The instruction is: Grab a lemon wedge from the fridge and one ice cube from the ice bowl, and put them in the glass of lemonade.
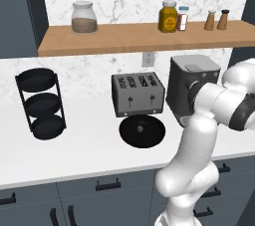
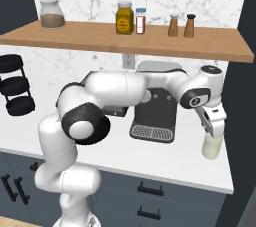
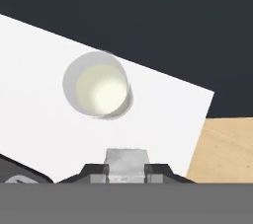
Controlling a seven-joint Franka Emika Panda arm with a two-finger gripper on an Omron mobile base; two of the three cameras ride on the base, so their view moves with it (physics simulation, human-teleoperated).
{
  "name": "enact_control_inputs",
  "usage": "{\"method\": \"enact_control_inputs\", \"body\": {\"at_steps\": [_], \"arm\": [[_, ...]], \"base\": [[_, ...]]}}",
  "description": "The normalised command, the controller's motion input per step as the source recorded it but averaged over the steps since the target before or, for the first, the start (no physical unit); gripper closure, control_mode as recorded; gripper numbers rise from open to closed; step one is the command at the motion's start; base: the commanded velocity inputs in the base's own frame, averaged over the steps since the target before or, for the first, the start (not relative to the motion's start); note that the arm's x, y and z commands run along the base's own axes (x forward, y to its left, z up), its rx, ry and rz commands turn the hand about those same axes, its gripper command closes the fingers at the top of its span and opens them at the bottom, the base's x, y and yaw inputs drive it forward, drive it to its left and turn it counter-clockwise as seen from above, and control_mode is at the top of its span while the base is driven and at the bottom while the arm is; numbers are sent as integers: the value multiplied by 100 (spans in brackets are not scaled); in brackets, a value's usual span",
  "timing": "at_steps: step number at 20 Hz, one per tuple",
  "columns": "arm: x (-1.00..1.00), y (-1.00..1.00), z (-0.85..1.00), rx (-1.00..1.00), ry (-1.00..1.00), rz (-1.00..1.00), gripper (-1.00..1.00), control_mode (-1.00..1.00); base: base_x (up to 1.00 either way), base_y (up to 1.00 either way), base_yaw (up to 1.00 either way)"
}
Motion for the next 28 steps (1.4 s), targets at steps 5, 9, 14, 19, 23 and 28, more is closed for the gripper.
{"method": "enact_control_inputs", "body": {"at_steps": [5, 9, 14, 19, 23, 28], "arm": [[17, -11, -10, 0, 0, 0, 100, -100], [16, 0, -9, 0, 0, 0, 100, -100], [1, 0, -1, 0, 0, 0, 100, -100], [-4, 0, -8, 0, 0, 0, 100, -100], [0, 3, -9, 0, 0, 0, 100, -100], [0, 0, -18, 0, 0, 0, 100, -100]], "base": [[0, 0, 0], [0, 0, 0], [0, 0, 0], [0, 0, 0], [0, 0, 0], [0, 0, 0]]}}
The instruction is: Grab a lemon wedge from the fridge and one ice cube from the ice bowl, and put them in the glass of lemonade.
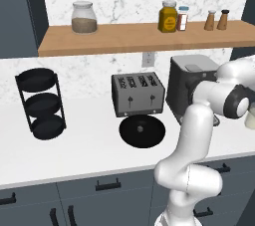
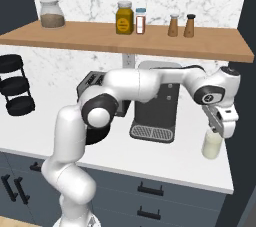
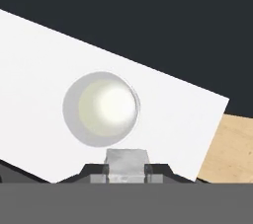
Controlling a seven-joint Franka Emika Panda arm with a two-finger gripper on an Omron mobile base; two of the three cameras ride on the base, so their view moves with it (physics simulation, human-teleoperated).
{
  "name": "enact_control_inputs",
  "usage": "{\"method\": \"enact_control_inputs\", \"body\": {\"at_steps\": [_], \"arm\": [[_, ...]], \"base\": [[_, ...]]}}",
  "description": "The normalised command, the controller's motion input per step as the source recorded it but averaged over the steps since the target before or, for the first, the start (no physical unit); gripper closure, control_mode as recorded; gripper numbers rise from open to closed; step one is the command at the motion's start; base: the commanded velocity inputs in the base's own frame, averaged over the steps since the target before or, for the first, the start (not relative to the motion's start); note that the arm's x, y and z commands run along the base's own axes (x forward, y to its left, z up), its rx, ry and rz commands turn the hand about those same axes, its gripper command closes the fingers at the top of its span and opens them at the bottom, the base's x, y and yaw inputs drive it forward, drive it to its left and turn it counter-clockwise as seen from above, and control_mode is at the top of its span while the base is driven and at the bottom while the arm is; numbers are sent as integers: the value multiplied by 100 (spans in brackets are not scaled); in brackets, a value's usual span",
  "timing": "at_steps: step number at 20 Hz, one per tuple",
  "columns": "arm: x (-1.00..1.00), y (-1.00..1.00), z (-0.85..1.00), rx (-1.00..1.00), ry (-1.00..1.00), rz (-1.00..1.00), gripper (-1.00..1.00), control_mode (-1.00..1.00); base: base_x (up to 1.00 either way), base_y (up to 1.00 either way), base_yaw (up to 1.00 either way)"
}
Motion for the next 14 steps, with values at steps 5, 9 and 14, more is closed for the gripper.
{"method": "enact_control_inputs", "body": {"at_steps": [5, 9, 14], "arm": [[0, 2, -25, 0, 0, 0, 100, -100], [8, 0, 0, 0, 0, 0, 100, -100], [24, 0, 0, 0, 0, 0, 100, -100]], "base": [[0, 0, 0], [0, 0, 0], [0, 0, 0]]}}
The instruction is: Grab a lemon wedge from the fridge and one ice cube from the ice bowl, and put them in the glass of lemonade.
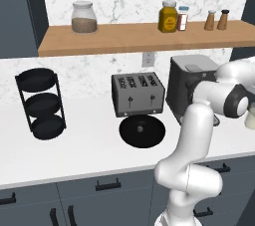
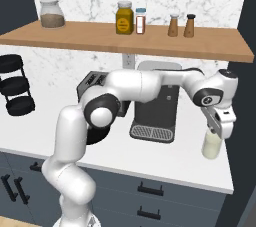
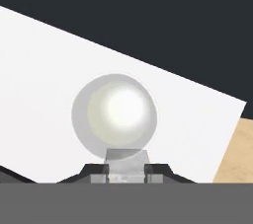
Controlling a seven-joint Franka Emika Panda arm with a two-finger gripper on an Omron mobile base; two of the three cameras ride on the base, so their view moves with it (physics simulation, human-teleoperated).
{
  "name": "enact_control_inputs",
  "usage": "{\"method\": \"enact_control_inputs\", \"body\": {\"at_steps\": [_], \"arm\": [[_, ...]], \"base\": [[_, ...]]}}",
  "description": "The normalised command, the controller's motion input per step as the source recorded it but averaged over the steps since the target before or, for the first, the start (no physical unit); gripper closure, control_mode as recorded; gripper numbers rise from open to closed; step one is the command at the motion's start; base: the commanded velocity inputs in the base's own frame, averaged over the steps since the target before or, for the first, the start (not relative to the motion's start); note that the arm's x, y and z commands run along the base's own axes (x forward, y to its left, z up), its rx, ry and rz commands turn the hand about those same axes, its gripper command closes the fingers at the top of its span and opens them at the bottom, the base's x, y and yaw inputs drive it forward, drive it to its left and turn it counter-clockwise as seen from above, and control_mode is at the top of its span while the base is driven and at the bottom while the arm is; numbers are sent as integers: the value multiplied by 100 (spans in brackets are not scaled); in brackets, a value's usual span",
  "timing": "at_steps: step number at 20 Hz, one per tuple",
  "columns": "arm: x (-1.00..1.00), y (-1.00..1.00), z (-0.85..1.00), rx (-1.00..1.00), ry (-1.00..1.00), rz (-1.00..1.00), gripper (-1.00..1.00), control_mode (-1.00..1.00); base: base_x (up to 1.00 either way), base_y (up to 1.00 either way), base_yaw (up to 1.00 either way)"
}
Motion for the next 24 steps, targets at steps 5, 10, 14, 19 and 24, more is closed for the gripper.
{"method": "enact_control_inputs", "body": {"at_steps": [5, 10, 14, 19, 24], "arm": [[5, 0, 0, 0, 0, 0, 100, -100], [1, 0, 0, 0, 0, 0, 100, -100], [0, 0, 0, 0, 0, 0, 100, -100], [2, 0, 1, 0, 0, 0, 100, -100], [18, 0, 0, 0, 2, 0, 100, -100]], "base": [[0, 0, 0], [0, 0, 0], [0, 0, 0], [0, 0, 0], [0, 0, 0]]}}
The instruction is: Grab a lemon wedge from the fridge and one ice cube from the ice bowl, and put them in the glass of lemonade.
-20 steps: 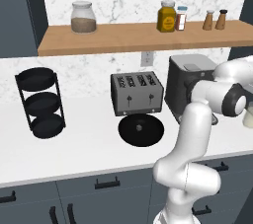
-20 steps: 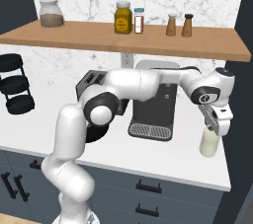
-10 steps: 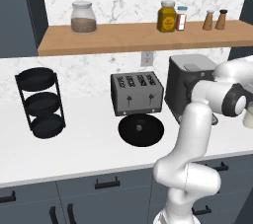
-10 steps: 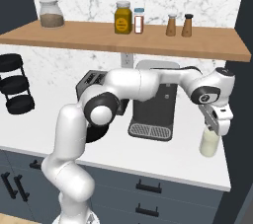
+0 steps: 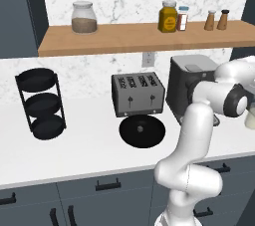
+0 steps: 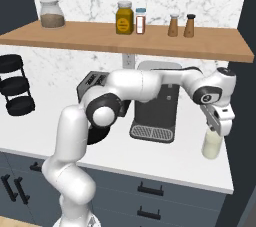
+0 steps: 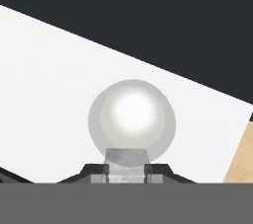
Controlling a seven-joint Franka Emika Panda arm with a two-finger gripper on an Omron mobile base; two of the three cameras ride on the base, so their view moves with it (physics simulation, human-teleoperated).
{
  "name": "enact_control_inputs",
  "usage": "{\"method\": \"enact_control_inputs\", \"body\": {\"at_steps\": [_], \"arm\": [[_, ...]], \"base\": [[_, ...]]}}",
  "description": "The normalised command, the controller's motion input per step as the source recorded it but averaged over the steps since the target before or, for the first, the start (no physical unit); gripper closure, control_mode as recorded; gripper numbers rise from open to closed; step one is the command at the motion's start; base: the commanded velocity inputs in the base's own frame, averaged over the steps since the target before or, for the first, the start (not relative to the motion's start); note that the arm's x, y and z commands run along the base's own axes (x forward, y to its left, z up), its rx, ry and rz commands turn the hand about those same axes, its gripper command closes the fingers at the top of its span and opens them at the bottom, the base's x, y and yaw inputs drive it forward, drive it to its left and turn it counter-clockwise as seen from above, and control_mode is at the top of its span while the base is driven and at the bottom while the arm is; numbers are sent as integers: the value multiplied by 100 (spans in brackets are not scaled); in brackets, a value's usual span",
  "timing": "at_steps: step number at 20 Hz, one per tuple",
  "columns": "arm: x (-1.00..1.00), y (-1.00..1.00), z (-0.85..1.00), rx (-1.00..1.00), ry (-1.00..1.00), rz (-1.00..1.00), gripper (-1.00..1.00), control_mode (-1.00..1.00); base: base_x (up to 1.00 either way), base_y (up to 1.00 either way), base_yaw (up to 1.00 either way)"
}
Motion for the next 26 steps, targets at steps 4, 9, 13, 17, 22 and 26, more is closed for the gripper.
{"method": "enact_control_inputs", "body": {"at_steps": [4, 9, 13, 17, 22, 26], "arm": [[13, -7, 0, 0, 0, 0, 100, -100], [0, -29, 7, 0, 0, 0, 100, -100], [0, -14, -3, 0, 0, 0, 100, -100], [0, 0, -33, 0, 0, 0, 100, -100], [-2, 0, -9, 0, 0, 0, 100, -100], [-26, 0, 2, 0, -6, 0, -100, -100]], "base": [[0, 0, 0], [0, 0, 0], [0, 0, 0], [0, 0, 0], [0, 0, 0], [0, 0, 0]]}}
